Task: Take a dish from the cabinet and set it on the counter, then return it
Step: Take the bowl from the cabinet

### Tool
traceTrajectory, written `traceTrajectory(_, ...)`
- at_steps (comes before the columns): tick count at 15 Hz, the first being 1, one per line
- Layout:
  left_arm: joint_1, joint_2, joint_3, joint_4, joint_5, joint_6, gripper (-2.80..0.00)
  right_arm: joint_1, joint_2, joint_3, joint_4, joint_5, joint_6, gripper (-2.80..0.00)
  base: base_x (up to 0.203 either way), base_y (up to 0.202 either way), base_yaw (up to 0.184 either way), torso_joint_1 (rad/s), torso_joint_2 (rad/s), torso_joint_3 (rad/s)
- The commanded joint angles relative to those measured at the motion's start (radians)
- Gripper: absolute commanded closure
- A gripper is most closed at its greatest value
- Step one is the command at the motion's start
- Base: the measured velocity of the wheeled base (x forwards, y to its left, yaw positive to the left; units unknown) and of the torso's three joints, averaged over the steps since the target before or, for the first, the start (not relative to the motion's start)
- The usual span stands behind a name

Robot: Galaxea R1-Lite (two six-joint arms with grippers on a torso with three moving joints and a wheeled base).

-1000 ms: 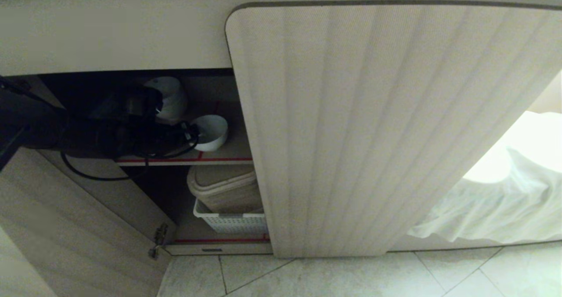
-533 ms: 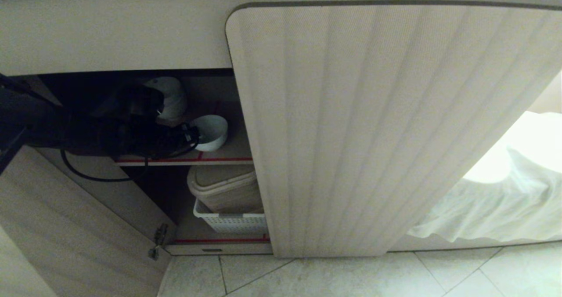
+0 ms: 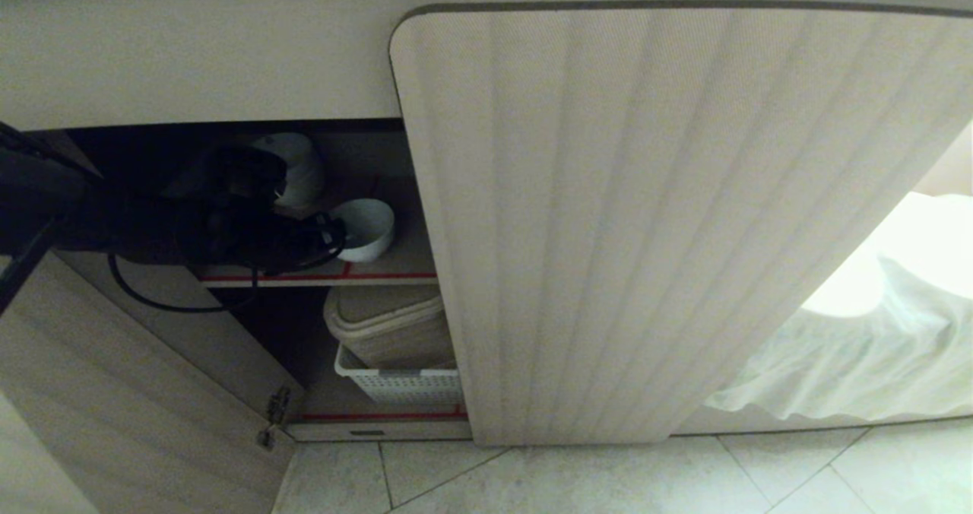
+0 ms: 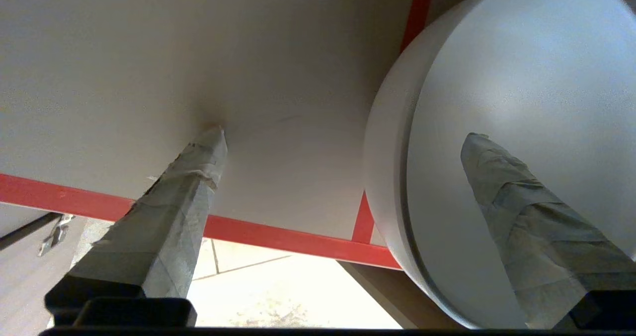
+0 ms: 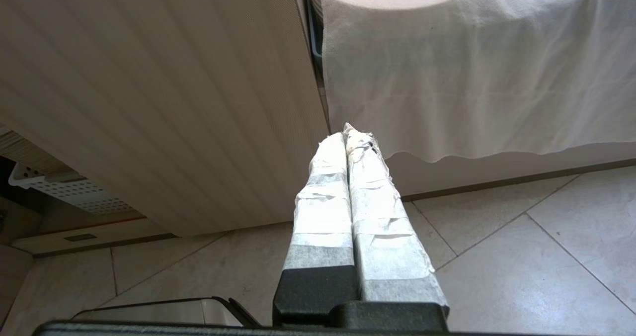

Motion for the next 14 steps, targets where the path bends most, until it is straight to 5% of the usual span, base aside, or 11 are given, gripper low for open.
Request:
traceTrajectory(1, 0.001, 0.009, -0.014, 0.002, -0.001, -0.003, -2.80, 0.000, 0.001, 0.000, 0.000, 0.000, 0.001, 0.00, 0.000, 0.000, 0.000, 0.000, 0.00, 0.000)
traceTrajectory(14, 0.003, 0.046, -0.144, 0.132, 0.001, -0.033, -2.80, 0.000, 0.001, 0.000, 0.000, 0.000, 0.001, 0.00, 0.000, 0.000, 0.000, 0.000, 0.00, 0.000)
